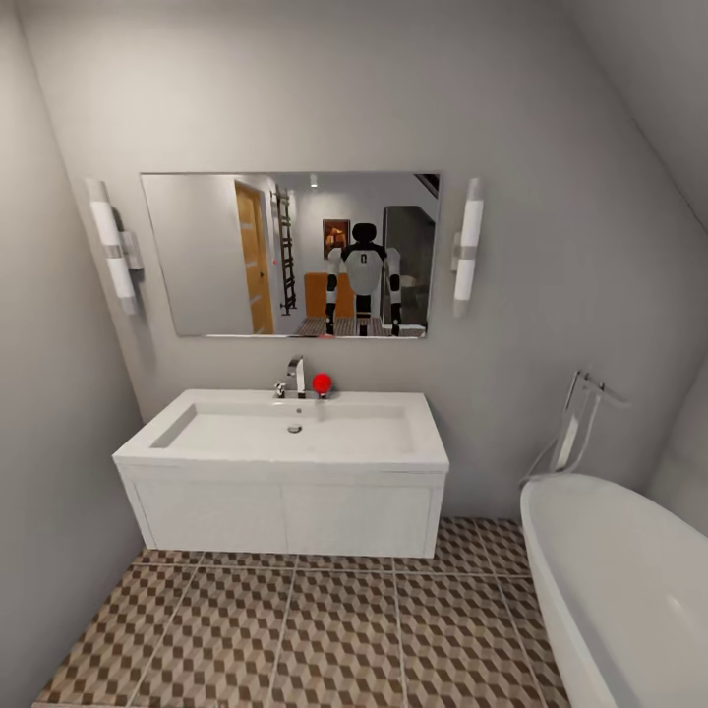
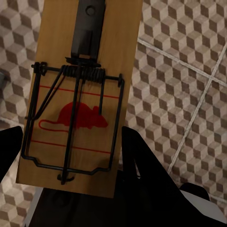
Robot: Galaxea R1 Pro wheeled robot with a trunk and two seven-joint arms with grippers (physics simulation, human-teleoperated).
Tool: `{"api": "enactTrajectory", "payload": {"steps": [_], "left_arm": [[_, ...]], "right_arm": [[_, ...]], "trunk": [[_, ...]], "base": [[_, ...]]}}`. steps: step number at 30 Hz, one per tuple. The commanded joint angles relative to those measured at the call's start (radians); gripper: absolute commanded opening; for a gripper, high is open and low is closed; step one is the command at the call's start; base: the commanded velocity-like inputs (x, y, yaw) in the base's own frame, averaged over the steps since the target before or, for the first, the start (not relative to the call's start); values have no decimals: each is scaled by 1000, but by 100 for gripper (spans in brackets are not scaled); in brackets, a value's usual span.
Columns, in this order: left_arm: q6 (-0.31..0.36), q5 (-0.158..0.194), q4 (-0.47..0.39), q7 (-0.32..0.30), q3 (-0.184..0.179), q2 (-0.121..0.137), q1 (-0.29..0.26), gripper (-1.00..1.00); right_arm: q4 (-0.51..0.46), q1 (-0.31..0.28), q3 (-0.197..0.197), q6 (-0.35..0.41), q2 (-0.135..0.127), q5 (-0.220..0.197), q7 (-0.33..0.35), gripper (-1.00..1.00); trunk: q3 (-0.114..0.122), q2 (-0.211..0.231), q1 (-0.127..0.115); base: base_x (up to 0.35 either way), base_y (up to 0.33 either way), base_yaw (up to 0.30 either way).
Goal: Take the four mousetraps from the cabinet in the bathroom and place them on the bathroom floor. Make sure all four end up on the same floor surface, and ensure that at least two of them are either under or directly next to the same bathroom sink.
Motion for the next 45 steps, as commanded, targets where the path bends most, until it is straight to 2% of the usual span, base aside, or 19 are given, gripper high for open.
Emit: {"api": "enactTrajectory", "payload": {"steps": [1, 16, 45], "left_arm": [[2, 1, 2, -1, 6, 0, -1, -100], [2, 1, 2, -2, 6, 0, -1, -100], [2, 2, 1, -1, 6, 0, -1, -100]], "right_arm": [[-2, 0, 8, 4, 0, -1, 6, -100], [-1, 0, 7, 4, 0, -1, 6, -100], [-1, 0, 8, 3, 0, 0, 6, -100]], "trunk": [[0, -1, 1], [0, -1, 1], [0, -1, 1]], "base": [[104, 5, 0], [104, 18, -116], [2, 0, -6]]}}
